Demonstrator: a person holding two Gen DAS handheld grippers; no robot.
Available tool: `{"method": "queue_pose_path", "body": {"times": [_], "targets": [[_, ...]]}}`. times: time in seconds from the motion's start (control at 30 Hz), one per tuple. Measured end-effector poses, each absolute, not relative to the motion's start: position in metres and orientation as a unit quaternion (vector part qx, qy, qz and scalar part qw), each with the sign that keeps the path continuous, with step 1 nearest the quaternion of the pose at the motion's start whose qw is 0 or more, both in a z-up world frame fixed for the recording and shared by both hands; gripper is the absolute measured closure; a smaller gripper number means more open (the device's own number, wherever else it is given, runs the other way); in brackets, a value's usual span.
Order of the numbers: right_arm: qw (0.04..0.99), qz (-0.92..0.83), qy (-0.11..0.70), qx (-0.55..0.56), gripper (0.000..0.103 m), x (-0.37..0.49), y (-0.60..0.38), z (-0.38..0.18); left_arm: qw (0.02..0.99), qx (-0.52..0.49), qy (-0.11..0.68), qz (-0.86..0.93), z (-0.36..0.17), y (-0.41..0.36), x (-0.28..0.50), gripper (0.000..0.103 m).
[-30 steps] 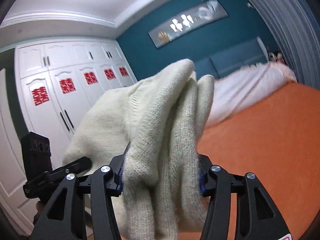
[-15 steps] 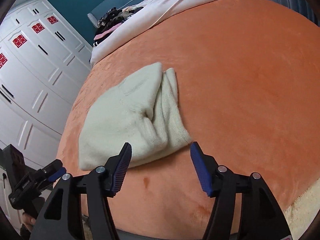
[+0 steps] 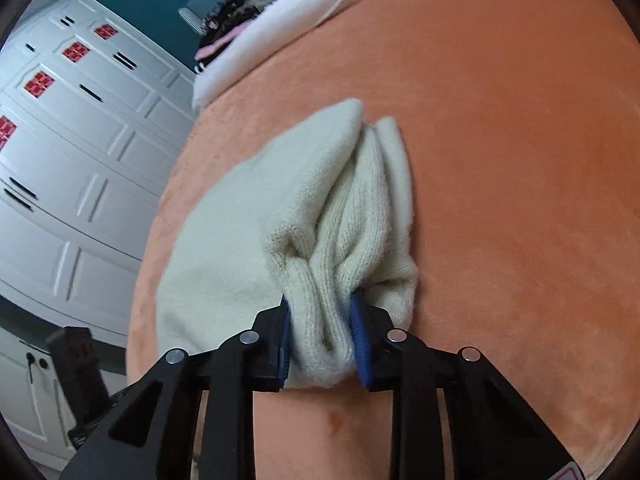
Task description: Fold small clothes
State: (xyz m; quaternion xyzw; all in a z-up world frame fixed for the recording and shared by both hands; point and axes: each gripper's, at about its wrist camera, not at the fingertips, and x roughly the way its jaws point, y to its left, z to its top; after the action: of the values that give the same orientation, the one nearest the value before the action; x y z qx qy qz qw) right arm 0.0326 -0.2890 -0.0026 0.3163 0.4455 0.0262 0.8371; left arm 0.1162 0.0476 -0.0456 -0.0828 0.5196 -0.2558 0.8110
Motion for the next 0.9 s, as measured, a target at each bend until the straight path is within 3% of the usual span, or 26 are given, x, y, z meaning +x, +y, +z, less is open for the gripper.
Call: {"method": "queue_pose_path", "body": {"times": [0.1, 0.23, 0.37, 0.43, 0.5, 0.63, 0.7, 0.77, 0.9], "targets": [[0.847, 0.028, 0.436, 0.302, 0.080, 0.010, -0.276, 0.003, 0.814, -0.056, 0.517, -0.257, -0.045, 0.054, 0.115, 0.076], [0.827, -0.008, 0.495, 0.267, 0.075, 0.010, -0.270, -0.055, 0.795, -0.035, 0.558, -0.234, -0.082, 0.055, 0.113, 0.076], [0.827, -0.018, 0.488, 0.279, 0.069, 0.005, -0.277, -0.027, 0.817, -0.034, 0.535, -0.214, -0.056, 0.064, 0.098, 0.074], [0.846, -0.027, 0.470, 0.251, 0.067, -0.002, -0.275, -0.003, 0.831, -0.021, 0.517, -0.205, -0.038, 0.066, 0.092, 0.070], [0.868, -0.034, 0.439, 0.230, 0.066, -0.007, -0.270, 0.021, 0.844, -0.007, 0.501, -0.192, -0.022, 0.064, 0.086, 0.056], [0.880, -0.027, 0.447, 0.159, 0.070, 0.018, -0.249, 0.027, 0.852, 0.012, 0.490, -0.183, -0.005, 0.049, 0.088, 0.050], [0.858, -0.034, 0.499, 0.112, 0.076, 0.045, -0.240, -0.002, 0.852, 0.025, 0.492, -0.176, -0.004, 0.038, 0.091, 0.050], [0.844, -0.039, 0.524, 0.108, 0.074, 0.056, -0.243, -0.026, 0.848, 0.037, 0.500, -0.170, -0.006, 0.030, 0.091, 0.050], [0.856, -0.042, 0.499, 0.127, 0.082, 0.047, -0.242, 0.014, 0.849, 0.045, 0.499, -0.169, -0.005, 0.024, 0.086, 0.050]]}}
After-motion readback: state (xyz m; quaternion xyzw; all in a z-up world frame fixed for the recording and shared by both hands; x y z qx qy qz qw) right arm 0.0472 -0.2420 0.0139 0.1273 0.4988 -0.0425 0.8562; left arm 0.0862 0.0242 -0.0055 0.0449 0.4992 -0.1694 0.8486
